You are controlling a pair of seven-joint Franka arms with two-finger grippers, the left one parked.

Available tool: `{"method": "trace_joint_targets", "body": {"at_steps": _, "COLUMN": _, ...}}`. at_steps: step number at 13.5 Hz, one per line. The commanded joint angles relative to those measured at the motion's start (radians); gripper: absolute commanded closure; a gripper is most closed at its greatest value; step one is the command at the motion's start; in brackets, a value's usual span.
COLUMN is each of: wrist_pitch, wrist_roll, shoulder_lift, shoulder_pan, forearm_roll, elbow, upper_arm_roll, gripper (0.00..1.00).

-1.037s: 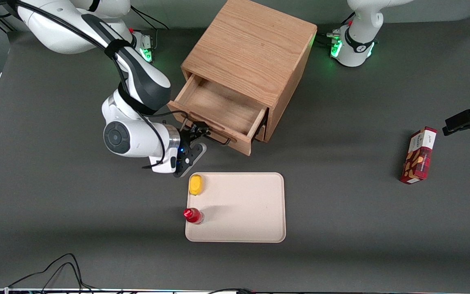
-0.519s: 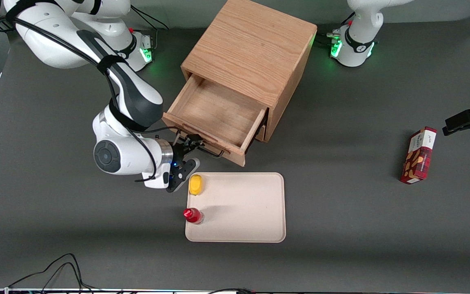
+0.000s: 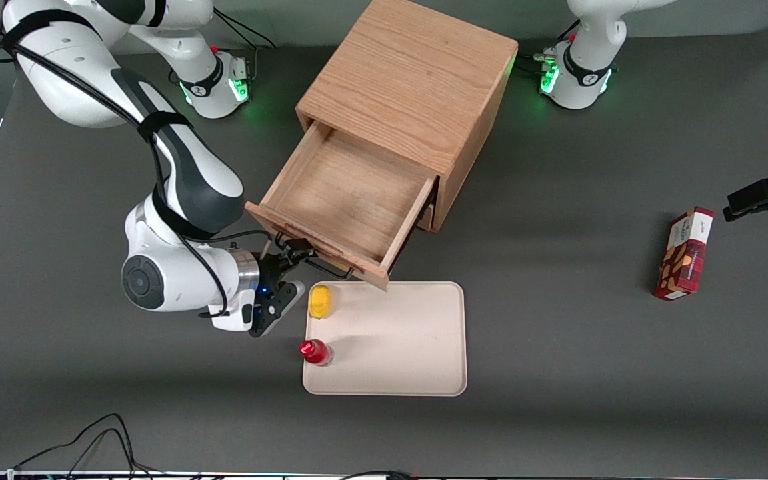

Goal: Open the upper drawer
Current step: 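Pull the handle outward with the right gripper, sliding the drawer open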

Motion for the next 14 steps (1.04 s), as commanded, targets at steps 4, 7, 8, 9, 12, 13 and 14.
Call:
{"method": "trace_joint_targets", "body": {"at_steps": 4, "wrist_pitch": -0.053, "wrist_roll": -0.072, "shoulder_lift": 0.062, "shoulder_pan": 0.009, "forearm_roll": -0.016, "elbow": 0.136, "upper_arm_roll": -0.013, "gripper": 0.0}}
{"method": "trace_joint_targets", "body": {"at_steps": 7, "wrist_pitch": -0.087, "wrist_roll": -0.071, "shoulder_lift": 0.089, "shoulder_pan": 0.006, "forearm_roll": -0.014, "elbow": 0.186, "upper_arm_roll": -0.011, "gripper": 0.0}}
{"method": "trace_joint_targets", "body": {"at_steps": 8, "wrist_pitch": -0.108, "wrist_roll": -0.069, "shoulder_lift": 0.086, "shoulder_pan": 0.006, "forearm_roll": -0.013, "elbow": 0.189, "upper_arm_roll": -0.01, "gripper": 0.0}}
{"method": "trace_joint_targets", "body": {"at_steps": 9, "wrist_pitch": -0.118, "wrist_roll": -0.063, "shoulder_lift": 0.073, "shoulder_pan": 0.005, "forearm_roll": -0.008, "elbow": 0.189, "upper_arm_roll": -0.007, "gripper": 0.0}}
{"method": "trace_joint_targets", "body": {"at_steps": 12, "wrist_pitch": -0.263, "wrist_roll": -0.052, "shoulder_lift": -0.011, "shoulder_pan": 0.005, "forearm_roll": -0.013, "elbow": 0.271, "upper_arm_roll": -0.011, "gripper": 0.0}}
{"method": "trace_joint_targets", "body": {"at_steps": 13, "wrist_pitch": -0.28, "wrist_roll": -0.032, "shoulder_lift": -0.094, "shoulder_pan": 0.003, "forearm_roll": -0.017, "elbow": 0.267, "upper_arm_roll": -0.016, "gripper": 0.0}}
{"method": "trace_joint_targets", "body": {"at_steps": 14, "wrist_pitch": -0.295, "wrist_roll": 0.044, "shoulder_lift": -0.172, "shoulder_pan": 0.0, "forearm_roll": -0.019, "elbow": 0.24, "upper_arm_roll": -0.028, "gripper": 0.0}}
